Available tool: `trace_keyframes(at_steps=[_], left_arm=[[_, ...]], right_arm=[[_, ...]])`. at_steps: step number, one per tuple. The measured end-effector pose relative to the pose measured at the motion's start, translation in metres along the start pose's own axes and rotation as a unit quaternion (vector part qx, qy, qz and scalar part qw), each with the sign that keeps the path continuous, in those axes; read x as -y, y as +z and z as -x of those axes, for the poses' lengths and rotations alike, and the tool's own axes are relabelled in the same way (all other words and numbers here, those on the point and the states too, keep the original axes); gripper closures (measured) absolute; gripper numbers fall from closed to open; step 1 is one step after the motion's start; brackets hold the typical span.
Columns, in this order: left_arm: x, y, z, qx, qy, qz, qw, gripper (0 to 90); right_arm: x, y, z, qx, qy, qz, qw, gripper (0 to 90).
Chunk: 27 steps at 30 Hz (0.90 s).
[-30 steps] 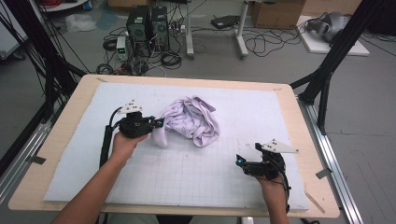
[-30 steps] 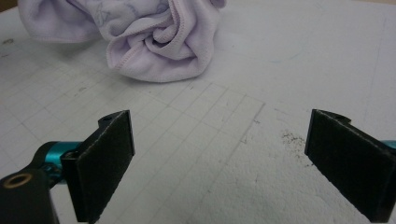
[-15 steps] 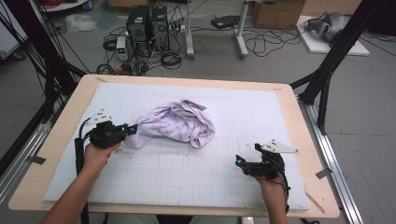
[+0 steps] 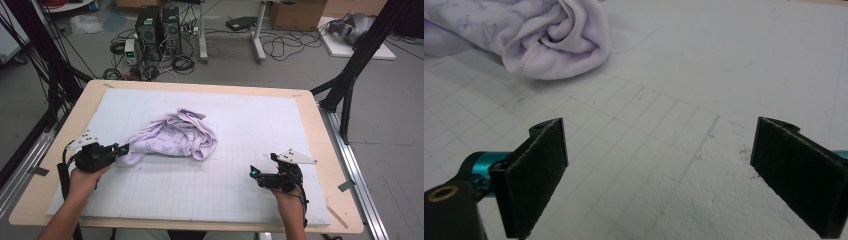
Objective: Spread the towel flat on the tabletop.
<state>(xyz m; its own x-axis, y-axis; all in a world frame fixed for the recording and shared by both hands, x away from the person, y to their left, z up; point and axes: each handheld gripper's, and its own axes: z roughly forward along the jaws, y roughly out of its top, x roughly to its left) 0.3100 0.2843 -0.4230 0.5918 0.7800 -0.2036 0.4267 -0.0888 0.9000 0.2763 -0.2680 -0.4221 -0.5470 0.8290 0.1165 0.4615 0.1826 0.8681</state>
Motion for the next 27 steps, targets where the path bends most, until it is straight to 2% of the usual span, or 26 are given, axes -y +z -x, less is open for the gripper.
trace_keyframes(at_steps=[3, 6, 7, 8, 11, 14, 15, 17, 21, 22, 25, 26, 27], left_arm=[[0.002, 0.000, -0.003, 0.000, -0.011, -0.004, 0.9999, 48.5], [0.000, -0.001, -0.006, -0.003, -0.016, 0.008, 0.9998, 37.2], [0.000, -0.001, -0.006, -0.003, -0.016, 0.008, 0.9998, 36.6], [-0.003, -0.003, -0.006, -0.001, -0.014, 0.021, 0.9997, 36.1], [-0.006, -0.003, -0.007, 0.004, -0.008, 0.027, 0.9996, 35.1], [-0.008, 0.000, -0.008, 0.007, 0.002, 0.024, 0.9997, 35.0], [-0.008, 0.003, -0.007, 0.008, 0.010, 0.020, 0.9997, 34.9], [-0.008, 0.005, -0.007, 0.009, 0.014, 0.017, 0.9997, 35.0], [-0.010, 0.010, -0.006, 0.011, 0.026, 0.014, 0.9995, 34.9], [-0.010, 0.012, -0.006, 0.011, 0.030, 0.013, 0.9994, 34.8], [-0.009, 0.014, -0.007, 0.008, 0.034, 0.006, 0.9994, 34.0], [-0.009, 0.015, -0.007, 0.007, 0.034, 0.003, 0.9994, 34.0], [-0.009, 0.015, -0.007, 0.007, 0.034, 0.001, 0.9994, 33.6]], right_arm=[[-0.004, 0.003, -0.005, -0.007, -0.008, 0.001, 0.9999, 7.3], [-0.006, 0.009, -0.009, -0.007, -0.018, 0.001, 0.9998, 7.3], [-0.008, 0.011, -0.010, -0.012, -0.015, -0.001, 0.9998, 7.3], [-0.009, 0.013, -0.012, -0.016, -0.015, -0.001, 0.9997, 7.3], [-0.014, 0.021, -0.019, -0.030, -0.024, -0.007, 0.9992, 7.4], [-0.018, 0.029, -0.025, -0.039, -0.026, -0.014, 0.9988, 7.5], [-0.023, 0.040, -0.031, -0.048, -0.034, -0.021, 0.9980, 7.8], [-0.030, 0.050, -0.036, -0.062, -0.042, -0.022, 0.9969, 16.9], [-0.044, 0.066, -0.045, -0.072, -0.055, -0.014, 0.9958, 18.3], [-0.052, 0.078, -0.050, -0.079, -0.061, -0.020, 0.9948, 20.9], [-0.061, 0.099, -0.059, -0.092, -0.081, -0.035, 0.9918, 27.1], [-0.061, 0.099, -0.059, -0.092, -0.081, -0.035, 0.9918, 27.1], [-0.065, 0.111, -0.065, -0.095, -0.089, -0.046, 0.9904, 30.4]])
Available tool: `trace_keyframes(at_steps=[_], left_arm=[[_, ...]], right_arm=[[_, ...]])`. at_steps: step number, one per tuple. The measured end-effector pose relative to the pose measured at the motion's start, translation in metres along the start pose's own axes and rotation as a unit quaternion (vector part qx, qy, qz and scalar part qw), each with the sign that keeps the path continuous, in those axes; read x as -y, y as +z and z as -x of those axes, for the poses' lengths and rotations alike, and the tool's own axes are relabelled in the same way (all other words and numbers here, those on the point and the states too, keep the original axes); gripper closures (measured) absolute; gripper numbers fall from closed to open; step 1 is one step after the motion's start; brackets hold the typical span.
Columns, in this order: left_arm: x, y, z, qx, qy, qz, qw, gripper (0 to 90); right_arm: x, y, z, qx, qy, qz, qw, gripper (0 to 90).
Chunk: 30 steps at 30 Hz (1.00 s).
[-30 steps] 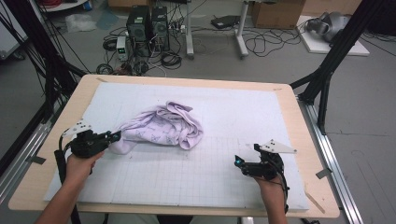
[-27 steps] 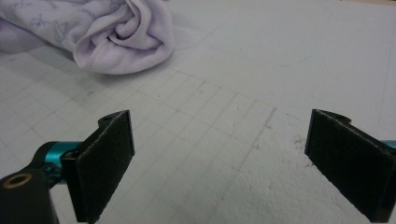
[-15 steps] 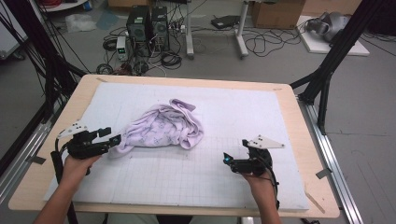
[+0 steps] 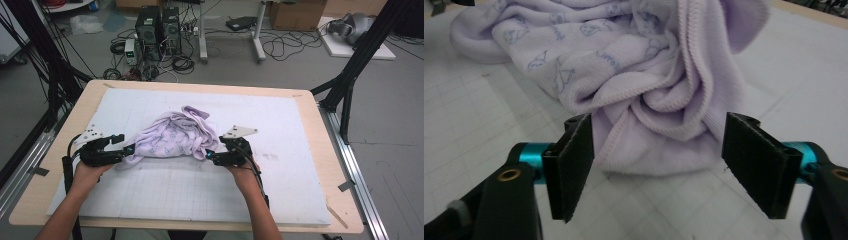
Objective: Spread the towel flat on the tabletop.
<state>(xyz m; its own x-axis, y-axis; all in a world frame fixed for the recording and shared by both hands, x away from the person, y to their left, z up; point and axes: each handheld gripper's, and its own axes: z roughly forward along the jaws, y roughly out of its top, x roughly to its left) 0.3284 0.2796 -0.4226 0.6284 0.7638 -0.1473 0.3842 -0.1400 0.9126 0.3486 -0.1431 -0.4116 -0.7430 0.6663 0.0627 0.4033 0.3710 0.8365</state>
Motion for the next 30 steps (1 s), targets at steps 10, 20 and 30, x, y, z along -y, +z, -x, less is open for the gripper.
trace_keyframes(at_steps=[10, 20, 30], left_arm=[[0.006, 0.015, 0.004, 0.002, 0.008, -0.039, 0.9992, 36.0], [0.008, 0.014, 0.002, 0.002, 0.029, -0.049, 0.9984, 80.9], [0.007, 0.008, -0.003, -0.008, 0.021, -0.029, 0.9993, 82.5]], right_arm=[[-0.027, 0.050, 0.003, 0.011, -0.004, -0.063, 0.9980, 46.0], [-0.055, 0.058, 0.023, 0.054, -0.032, -0.085, 0.9944, 78.9], [-0.082, 0.069, 0.054, 0.104, -0.037, -0.078, 0.9908, 79.3]])
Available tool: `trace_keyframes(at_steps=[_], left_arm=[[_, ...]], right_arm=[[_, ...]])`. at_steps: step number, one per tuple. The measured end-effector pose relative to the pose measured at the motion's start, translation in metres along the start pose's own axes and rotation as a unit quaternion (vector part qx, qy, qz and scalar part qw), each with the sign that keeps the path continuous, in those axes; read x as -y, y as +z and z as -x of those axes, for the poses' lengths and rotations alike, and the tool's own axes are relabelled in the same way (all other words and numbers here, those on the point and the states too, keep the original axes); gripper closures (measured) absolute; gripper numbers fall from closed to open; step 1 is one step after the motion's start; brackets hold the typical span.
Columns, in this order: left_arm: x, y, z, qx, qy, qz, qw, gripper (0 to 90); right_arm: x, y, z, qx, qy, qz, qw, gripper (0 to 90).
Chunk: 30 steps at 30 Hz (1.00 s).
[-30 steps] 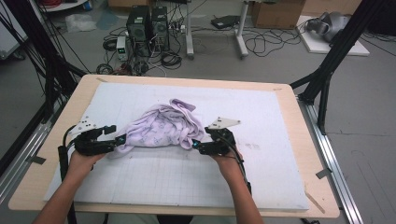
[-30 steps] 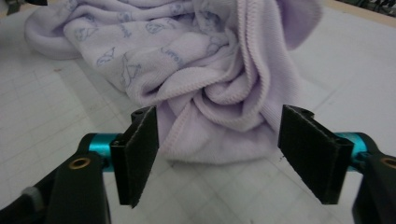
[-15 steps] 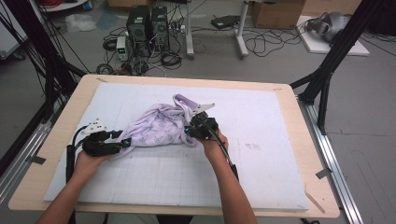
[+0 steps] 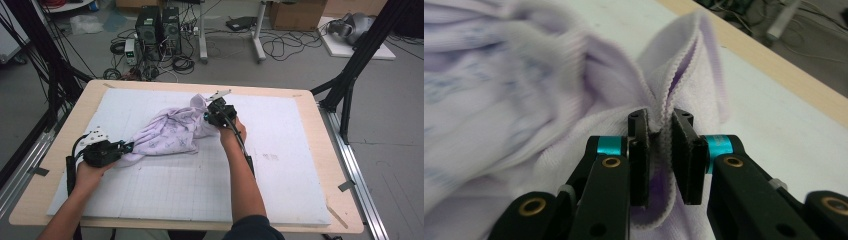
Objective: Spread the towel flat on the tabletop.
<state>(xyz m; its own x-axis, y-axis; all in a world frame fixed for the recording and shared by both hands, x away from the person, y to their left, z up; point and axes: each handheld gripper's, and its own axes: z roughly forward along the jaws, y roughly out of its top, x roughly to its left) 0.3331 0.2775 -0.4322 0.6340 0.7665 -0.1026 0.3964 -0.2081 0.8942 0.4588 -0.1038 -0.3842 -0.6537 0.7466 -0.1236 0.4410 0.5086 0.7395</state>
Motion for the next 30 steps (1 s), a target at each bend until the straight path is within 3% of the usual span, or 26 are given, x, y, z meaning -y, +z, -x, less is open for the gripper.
trace_keyframes(at_steps=[7, 10, 11, 12, 13, 15, 16, 21, 25, 28, 30], left_arm=[[0.000, -0.003, -0.004, -0.002, -0.009, 0.011, 0.9999, 82.6], [0.002, -0.004, -0.005, -0.001, -0.007, 0.012, 0.9999, 82.6], [0.002, -0.004, -0.005, -0.001, -0.007, 0.012, 0.9999, 82.6], [0.002, -0.004, -0.005, 0.000, -0.008, 0.012, 0.9999, 82.6], [0.003, -0.004, -0.005, 0.000, -0.008, 0.012, 0.9999, 82.6], [0.003, -0.005, -0.005, 0.001, -0.009, 0.013, 0.9999, 82.6], [0.003, -0.005, -0.005, 0.001, -0.008, 0.013, 0.9999, 82.6], [0.003, -0.006, -0.004, -0.001, -0.008, 0.016, 0.9998, 82.6], [0.002, -0.007, -0.004, -0.001, -0.010, 0.024, 0.9997, 82.5], [0.002, -0.007, -0.004, -0.002, -0.011, 0.027, 0.9996, 82.5], [0.001, -0.007, -0.004, -0.002, -0.012, 0.029, 0.9995, 82.5]], right_arm=[[-0.008, 0.011, 0.024, 0.046, 0.033, 0.003, 0.9984, 77.4], [-0.006, 0.010, 0.025, 0.048, 0.058, 0.019, 0.9970, 63.5], [-0.006, 0.010, 0.025, 0.048, 0.058, 0.019, 0.9970, 63.5], [-0.004, 0.004, 0.024, 0.049, 0.065, 0.037, 0.9960, 54.0], [-0.004, 0.004, 0.024, 0.049, 0.065, 0.037, 0.9960, 54.0], [0.003, -0.010, 0.020, 0.028, 0.065, 0.065, 0.9953, 50.9], [0.003, -0.010, 0.020, 0.028, 0.065, 0.065, 0.9953, 50.9], [0.029, -0.033, -0.004, -0.027, 0.042, 0.083, 0.9953, 46.7], [0.052, -0.033, -0.028, -0.062, 0.018, 0.062, 0.9960, 52.0], [0.065, -0.026, -0.045, -0.086, 0.006, 0.041, 0.9954, 61.2], [0.067, -0.021, -0.054, -0.104, 0.010, 0.026, 0.9942, 61.9]])
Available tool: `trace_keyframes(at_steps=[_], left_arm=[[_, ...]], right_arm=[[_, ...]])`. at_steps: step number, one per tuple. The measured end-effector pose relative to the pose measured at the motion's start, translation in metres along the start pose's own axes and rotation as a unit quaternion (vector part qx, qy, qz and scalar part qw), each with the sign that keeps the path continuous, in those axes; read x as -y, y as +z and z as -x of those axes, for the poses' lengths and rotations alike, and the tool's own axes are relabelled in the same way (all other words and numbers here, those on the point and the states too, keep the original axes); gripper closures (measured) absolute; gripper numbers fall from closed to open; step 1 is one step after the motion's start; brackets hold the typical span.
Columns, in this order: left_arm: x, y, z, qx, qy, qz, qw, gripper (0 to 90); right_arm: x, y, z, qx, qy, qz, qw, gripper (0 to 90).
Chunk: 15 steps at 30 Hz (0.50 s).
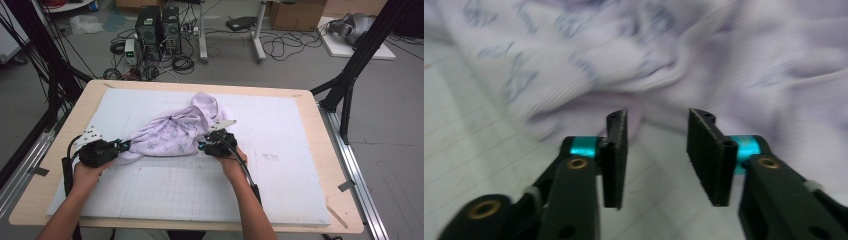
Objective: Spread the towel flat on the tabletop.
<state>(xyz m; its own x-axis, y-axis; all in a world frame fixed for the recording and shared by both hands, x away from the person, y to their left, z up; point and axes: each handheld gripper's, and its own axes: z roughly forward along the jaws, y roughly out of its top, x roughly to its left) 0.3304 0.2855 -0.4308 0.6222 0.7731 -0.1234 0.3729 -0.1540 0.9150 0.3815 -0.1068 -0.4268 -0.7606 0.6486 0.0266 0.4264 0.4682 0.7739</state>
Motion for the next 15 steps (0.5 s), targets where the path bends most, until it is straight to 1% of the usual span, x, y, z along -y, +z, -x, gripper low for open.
trace_keyframes(at_steps=[2, 3, 4, 6, 8, 9, 10, 12, 13, 14, 15], left_arm=[[0.000, 0.000, 0.000, -0.001, -0.001, 0.003, 1.0000, 82.4], [0.000, -0.001, 0.000, 0.000, -0.002, 0.004, 1.0000, 82.4], [0.000, -0.001, 0.000, 0.001, -0.002, 0.004, 1.0000, 82.4], [0.000, 0.000, 0.000, 0.000, -0.002, 0.003, 1.0000, 82.4], [0.000, -0.001, 0.001, 0.000, -0.001, 0.003, 1.0000, 82.4], [0.000, -0.001, 0.001, 0.000, -0.001, 0.003, 1.0000, 82.4], [0.000, -0.001, 0.001, 0.001, 0.000, 0.003, 1.0000, 82.4], [0.000, -0.001, 0.000, 0.001, 0.000, 0.003, 1.0000, 82.4], [0.000, -0.001, 0.000, 0.001, 0.000, 0.003, 1.0000, 82.4], [0.000, -0.001, 0.001, 0.001, 0.000, 0.003, 1.0000, 82.4], [-0.001, -0.001, 0.001, 0.002, 0.000, 0.004, 1.0000, 82.4]], right_arm=[[-0.002, 0.003, -0.008, -0.004, -0.004, 0.004, 1.0000, 62.8], [-0.003, 0.006, -0.011, -0.014, -0.001, 0.010, 0.9999, 62.3], [-0.004, 0.009, -0.014, -0.013, -0.002, 0.007, 0.9999, 60.7], [-0.004, 0.019, -0.017, -0.001, -0.013, -0.020, 0.9997, 58.4], [-0.002, 0.026, -0.015, 0.001, 0.003, -0.030, 0.9996, 56.2], [-0.001, 0.028, -0.012, -0.005, 0.018, -0.026, 0.9995, 56.4], [0.000, 0.029, -0.011, -0.010, 0.030, -0.024, 0.9992, 60.7], [0.001, 0.029, -0.009, -0.042, 0.040, -0.021, 0.9981, 78.6], [0.001, 0.029, -0.011, -0.049, 0.042, -0.024, 0.9976, 82.7], [0.001, 0.028, -0.012, -0.051, 0.035, -0.029, 0.9977, 85.0], [0.000, 0.025, -0.012, -0.055, 0.034, -0.033, 0.9973, 86.7]])
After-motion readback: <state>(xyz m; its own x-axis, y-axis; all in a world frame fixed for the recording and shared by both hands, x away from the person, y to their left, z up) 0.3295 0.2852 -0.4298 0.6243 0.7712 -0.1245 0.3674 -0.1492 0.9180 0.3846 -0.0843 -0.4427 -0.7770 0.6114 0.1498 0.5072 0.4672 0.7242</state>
